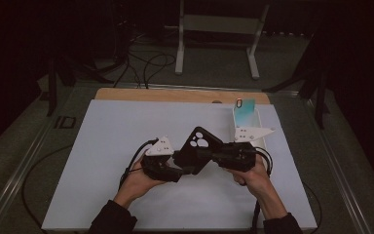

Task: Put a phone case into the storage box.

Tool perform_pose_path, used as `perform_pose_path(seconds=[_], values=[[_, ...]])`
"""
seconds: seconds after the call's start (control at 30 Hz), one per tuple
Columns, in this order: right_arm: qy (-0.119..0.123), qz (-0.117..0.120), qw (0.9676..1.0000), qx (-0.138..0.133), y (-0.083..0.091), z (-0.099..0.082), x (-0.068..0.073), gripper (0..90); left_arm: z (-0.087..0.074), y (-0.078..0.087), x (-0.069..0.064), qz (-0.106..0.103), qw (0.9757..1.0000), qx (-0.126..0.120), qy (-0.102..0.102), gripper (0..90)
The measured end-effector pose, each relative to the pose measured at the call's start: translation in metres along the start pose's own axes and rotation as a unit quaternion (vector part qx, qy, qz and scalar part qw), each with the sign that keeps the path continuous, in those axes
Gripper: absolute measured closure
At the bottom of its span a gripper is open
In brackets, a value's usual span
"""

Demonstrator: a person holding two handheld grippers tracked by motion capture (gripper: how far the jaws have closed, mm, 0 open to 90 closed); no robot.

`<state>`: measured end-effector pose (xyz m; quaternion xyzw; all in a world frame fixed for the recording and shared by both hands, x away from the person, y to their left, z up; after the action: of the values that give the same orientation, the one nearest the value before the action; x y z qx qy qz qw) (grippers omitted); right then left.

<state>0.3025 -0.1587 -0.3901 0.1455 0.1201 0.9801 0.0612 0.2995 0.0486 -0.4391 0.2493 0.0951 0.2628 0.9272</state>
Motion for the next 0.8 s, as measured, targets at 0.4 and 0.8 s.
perform_pose_path(seconds=[0.4, 0.8], values=[[0.005, -0.035, 0.9993, 0.014, 0.004, -0.003, -0.007, 81.3, -0.004, -0.001, -0.001, -0.001, 0.9999, 0.007, -0.011, 62.5], [0.002, -0.049, 0.9983, 0.032, 0.002, -0.005, -0.015, 60.0, -0.007, -0.003, -0.003, -0.01, 0.9999, 0.004, -0.008, 78.7]])
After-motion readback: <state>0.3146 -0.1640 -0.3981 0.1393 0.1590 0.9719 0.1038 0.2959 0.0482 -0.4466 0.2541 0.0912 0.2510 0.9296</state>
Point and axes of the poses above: each handheld gripper's, and its own axes: y roughly backward along the jaws, z roughly out of its top, x roughly to its left, the point moved 3 cm from there along -y, roughly forward along the jaws, and after that the axes turned 9 degrees about z, right-handed, at the moved point
